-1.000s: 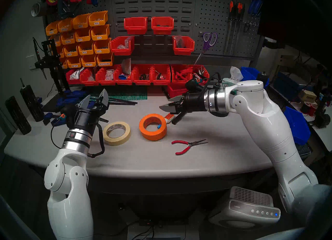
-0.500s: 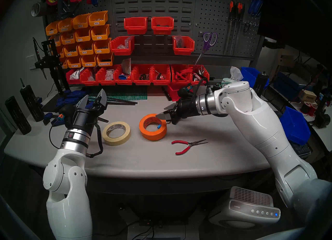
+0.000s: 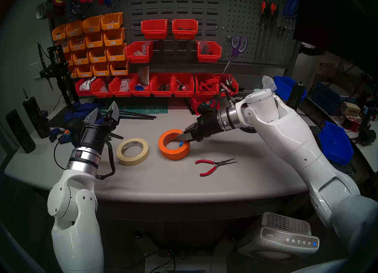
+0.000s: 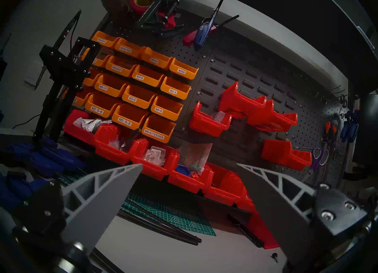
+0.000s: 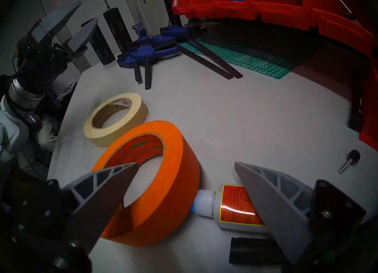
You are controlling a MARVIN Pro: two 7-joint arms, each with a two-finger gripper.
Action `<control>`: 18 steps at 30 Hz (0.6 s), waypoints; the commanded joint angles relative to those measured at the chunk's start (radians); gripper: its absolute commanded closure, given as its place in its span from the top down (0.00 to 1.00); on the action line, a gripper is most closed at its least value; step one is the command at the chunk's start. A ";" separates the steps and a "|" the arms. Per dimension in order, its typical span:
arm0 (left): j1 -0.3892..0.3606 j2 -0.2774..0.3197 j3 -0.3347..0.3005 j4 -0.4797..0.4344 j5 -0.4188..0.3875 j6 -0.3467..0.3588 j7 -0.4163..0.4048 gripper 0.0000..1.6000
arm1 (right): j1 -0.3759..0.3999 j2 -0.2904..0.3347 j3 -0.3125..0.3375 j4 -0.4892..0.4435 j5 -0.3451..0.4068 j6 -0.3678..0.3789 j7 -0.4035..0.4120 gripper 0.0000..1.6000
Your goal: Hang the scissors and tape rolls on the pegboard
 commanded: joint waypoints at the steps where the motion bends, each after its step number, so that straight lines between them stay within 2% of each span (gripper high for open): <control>1: -0.017 -0.003 -0.002 -0.029 -0.006 -0.016 -0.003 1.00 | 0.108 -0.042 -0.012 0.035 -0.020 -0.025 0.031 1.00; 6: -0.019 -0.003 -0.005 -0.028 -0.009 -0.018 -0.005 1.00 | 0.141 -0.053 -0.046 0.075 -0.037 -0.034 0.063 1.00; 13: -0.020 -0.003 -0.009 -0.030 -0.015 -0.019 -0.006 1.00 | 0.183 -0.061 -0.095 0.117 -0.056 -0.038 0.113 0.90; 15: -0.021 -0.004 -0.010 -0.031 -0.017 -0.019 -0.006 1.00 | 0.189 -0.063 -0.104 0.126 -0.059 -0.042 0.124 0.68; 17: -0.021 -0.005 -0.012 -0.032 -0.019 -0.020 -0.006 1.00 | 0.197 -0.063 -0.113 0.131 -0.060 -0.045 0.133 0.32; 18: -0.020 -0.005 -0.013 -0.033 -0.019 -0.020 -0.005 1.00 | 0.199 -0.062 -0.116 0.133 -0.059 -0.047 0.135 0.22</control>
